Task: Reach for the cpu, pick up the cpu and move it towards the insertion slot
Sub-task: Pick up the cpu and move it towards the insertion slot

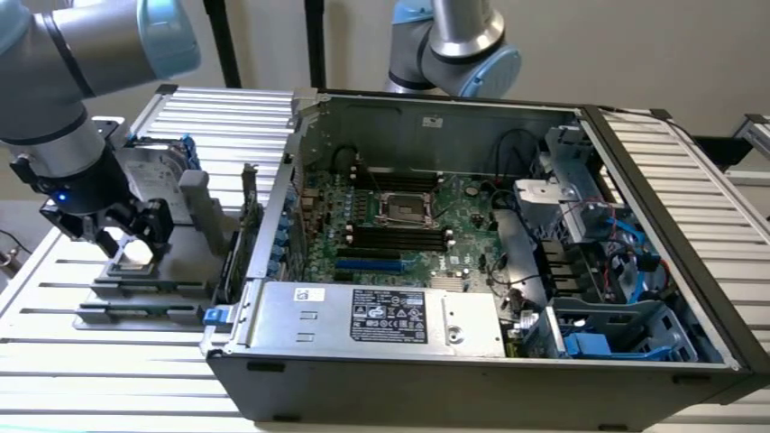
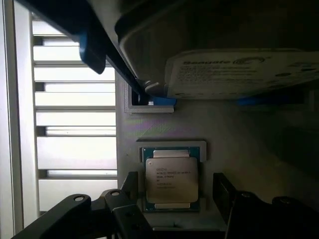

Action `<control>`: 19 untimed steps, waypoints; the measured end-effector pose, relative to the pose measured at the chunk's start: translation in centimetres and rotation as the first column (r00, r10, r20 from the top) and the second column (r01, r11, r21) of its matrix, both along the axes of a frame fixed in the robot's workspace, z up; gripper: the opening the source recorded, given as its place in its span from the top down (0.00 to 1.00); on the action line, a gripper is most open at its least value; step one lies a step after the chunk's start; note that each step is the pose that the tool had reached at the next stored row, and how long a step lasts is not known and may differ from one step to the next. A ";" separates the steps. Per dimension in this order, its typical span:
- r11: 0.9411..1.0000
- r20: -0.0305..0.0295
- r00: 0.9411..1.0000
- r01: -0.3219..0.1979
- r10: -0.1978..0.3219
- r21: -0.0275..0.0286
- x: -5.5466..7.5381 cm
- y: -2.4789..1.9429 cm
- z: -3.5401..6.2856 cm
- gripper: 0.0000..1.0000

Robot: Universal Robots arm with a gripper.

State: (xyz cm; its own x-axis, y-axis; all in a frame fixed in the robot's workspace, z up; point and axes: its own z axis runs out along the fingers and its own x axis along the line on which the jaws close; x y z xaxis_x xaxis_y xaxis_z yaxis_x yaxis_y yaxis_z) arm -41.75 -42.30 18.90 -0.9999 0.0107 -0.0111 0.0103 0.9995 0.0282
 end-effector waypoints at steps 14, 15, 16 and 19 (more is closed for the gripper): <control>1.000 -0.013 1.000 0.000 0.000 0.011 -0.1 0.00 -0.23 0.29; 1.000 -0.014 1.000 -0.001 0.001 0.011 -0.1 0.00 -0.24 0.29; 1.000 -0.014 1.000 -0.002 0.002 0.011 -0.1 0.00 -0.24 0.29; 1.000 -0.016 1.000 -0.006 0.006 0.011 0.0 0.00 -0.26 0.29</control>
State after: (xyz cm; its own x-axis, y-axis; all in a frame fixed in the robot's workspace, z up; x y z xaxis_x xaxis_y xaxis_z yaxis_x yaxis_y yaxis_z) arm -41.75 -42.30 18.65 -1.0000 0.0044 0.0055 0.0046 0.9992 0.0390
